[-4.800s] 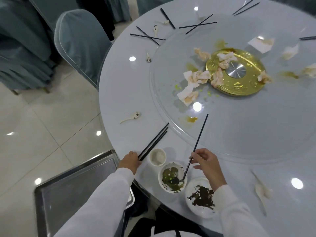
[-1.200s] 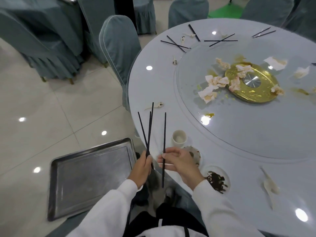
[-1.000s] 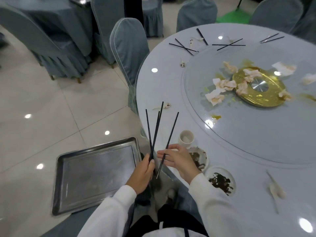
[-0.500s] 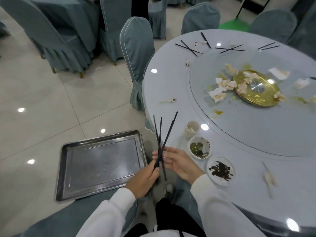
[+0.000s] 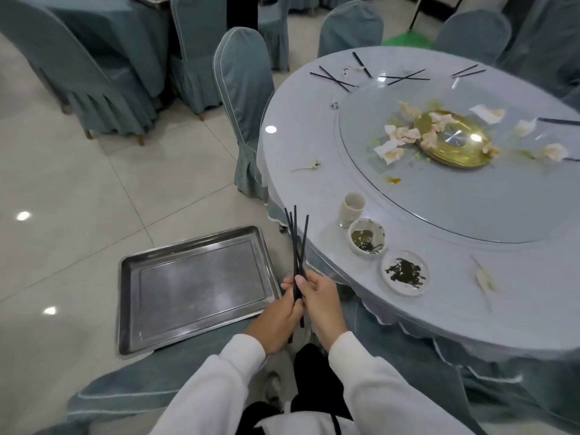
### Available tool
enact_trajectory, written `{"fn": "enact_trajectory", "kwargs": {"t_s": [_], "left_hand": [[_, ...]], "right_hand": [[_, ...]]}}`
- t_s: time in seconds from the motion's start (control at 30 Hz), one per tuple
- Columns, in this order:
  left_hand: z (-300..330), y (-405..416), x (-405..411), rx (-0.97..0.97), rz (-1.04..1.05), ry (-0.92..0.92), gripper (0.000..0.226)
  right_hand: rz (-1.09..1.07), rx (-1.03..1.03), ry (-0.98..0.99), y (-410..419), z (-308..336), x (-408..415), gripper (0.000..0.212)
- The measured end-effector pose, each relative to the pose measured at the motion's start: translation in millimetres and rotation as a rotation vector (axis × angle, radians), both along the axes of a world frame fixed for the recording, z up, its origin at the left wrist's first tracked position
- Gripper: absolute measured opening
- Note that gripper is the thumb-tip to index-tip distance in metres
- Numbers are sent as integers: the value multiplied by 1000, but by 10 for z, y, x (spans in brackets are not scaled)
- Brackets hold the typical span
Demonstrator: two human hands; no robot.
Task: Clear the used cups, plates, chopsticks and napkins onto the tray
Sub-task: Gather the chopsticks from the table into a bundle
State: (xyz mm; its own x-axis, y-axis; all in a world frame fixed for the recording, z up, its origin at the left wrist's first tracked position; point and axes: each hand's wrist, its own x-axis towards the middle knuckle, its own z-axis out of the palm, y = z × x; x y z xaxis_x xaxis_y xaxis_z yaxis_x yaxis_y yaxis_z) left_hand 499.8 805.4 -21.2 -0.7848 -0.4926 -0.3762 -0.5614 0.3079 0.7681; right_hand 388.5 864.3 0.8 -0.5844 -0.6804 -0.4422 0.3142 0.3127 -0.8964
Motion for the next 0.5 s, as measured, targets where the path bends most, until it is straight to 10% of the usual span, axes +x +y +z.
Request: {"fn": "enact_trajectory", "kwargs": {"t_s": [0.5], "left_hand": [[174,-126,241,-218,-13,-21,38]], "right_hand": [[-248,-182,-404,-67,238,268,15]]}}
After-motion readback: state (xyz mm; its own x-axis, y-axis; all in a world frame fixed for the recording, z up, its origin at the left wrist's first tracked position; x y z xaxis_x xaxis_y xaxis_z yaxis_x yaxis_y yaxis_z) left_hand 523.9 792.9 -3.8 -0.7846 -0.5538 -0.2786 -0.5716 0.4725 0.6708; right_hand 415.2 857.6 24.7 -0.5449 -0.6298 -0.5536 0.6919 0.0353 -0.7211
